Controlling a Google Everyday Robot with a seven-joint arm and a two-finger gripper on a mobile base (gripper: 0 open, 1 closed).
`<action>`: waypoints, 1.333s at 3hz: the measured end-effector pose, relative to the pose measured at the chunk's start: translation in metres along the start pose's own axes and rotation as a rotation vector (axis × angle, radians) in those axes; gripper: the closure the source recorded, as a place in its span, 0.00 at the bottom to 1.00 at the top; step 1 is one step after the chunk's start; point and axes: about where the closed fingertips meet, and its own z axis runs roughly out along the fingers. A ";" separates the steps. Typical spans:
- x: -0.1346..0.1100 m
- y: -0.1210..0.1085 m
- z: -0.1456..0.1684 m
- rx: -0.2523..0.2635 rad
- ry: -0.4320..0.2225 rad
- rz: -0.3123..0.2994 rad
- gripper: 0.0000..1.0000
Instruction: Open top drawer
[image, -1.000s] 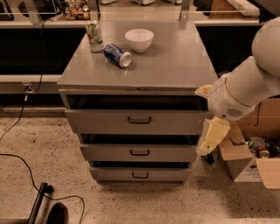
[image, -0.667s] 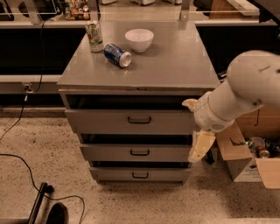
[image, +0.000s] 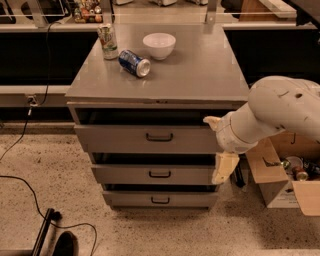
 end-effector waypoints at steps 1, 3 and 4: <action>0.001 -0.001 0.004 -0.019 0.027 -0.026 0.00; 0.039 -0.030 0.043 -0.028 0.148 -0.103 0.00; 0.060 -0.045 0.062 -0.030 0.192 -0.125 0.00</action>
Offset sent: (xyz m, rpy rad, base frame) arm 0.0508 -0.0209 -0.0480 -0.2536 -0.0011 0.0590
